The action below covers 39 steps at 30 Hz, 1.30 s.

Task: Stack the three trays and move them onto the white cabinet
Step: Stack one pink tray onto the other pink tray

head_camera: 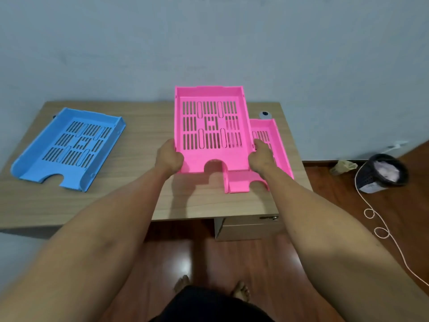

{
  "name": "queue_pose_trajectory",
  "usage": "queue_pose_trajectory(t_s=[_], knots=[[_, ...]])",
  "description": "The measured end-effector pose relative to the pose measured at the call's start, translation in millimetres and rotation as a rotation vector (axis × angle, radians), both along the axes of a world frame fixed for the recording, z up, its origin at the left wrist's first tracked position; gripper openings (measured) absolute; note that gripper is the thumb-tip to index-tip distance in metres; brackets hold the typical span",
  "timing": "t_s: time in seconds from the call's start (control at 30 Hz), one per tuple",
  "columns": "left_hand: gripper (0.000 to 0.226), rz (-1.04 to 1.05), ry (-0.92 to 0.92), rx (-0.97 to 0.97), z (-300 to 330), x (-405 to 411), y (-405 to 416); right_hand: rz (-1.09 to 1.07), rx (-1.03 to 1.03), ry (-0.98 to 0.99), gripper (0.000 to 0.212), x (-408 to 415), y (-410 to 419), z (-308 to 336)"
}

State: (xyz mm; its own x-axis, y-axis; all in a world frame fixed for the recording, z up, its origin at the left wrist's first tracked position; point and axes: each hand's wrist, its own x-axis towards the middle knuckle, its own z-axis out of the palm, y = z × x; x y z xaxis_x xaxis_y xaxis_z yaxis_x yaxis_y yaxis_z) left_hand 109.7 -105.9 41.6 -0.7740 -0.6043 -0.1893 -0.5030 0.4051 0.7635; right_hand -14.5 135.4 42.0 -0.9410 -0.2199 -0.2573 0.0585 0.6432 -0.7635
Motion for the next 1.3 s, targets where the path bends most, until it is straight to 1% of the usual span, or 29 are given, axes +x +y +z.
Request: queue_pose_trajectory(t_s=[0.1, 0.2, 0.27, 0.4, 0.6, 0.8, 0.9, 1.03, 1.13, 1.17, 1.23, 1.3], knots=[[0.046, -0.017, -0.011, 0.026, -0.7, -19.7, 34.3, -0.023, 0.013, 0.019, 0.056, -16.2, 36.3, 1.2], [0.043, -0.046, -0.021, 0.03, -5.9, -34.9, 65.3, -0.042, 0.039, 0.004, 0.062, -30.7, 68.6, -3.3], [0.041, -0.059, -0.025, 0.035, -10.2, -44.1, 85.5, -0.05, 0.041, 0.005, 0.059, -41.4, 89.6, -9.4], [0.043, -0.063, -0.042, 0.067, -22.2, -57.9, 119.0, -0.063, 0.031, -0.03, 0.046, -56.1, 124.1, -24.9], [0.045, -0.064, -0.075, 0.114, -38.1, -65.3, 145.2, -0.042, 0.024, -0.07, 0.038, -64.5, 151.1, -42.4], [0.044, -0.027, -0.097, 0.145, -47.7, -70.3, 152.8, -0.011, 0.035, -0.099, 0.038, -70.6, 157.1, -55.6], [0.043, -0.016, -0.097, 0.153, -49.0, -72.0, 154.4, -0.004, 0.024, -0.103, 0.034, -73.3, 155.3, -56.1], [0.041, 0.0, -0.062, 0.197, -48.1, -70.1, 152.2, -0.02, -0.044, -0.101, 0.035, -73.8, 158.1, -52.4], [0.049, 0.061, -0.091, 0.335, -50.2, -68.0, 147.3, -0.063, -0.088, -0.207, 0.026, -75.0, 163.3, -52.6], [0.048, 0.075, -0.104, 0.396, -51.1, -67.5, 146.8, -0.07, -0.104, -0.264, 0.027, -75.3, 164.7, -53.0], [0.039, 0.077, -0.103, 0.484, -50.2, -66.2, 147.6, -0.076, -0.156, -0.363, 0.03, -75.4, 165.7, -52.5], [0.037, 0.076, -0.088, 0.497, -50.0, -65.7, 147.8, -0.076, -0.185, -0.409, 0.029, -75.2, 165.8, -52.3]])
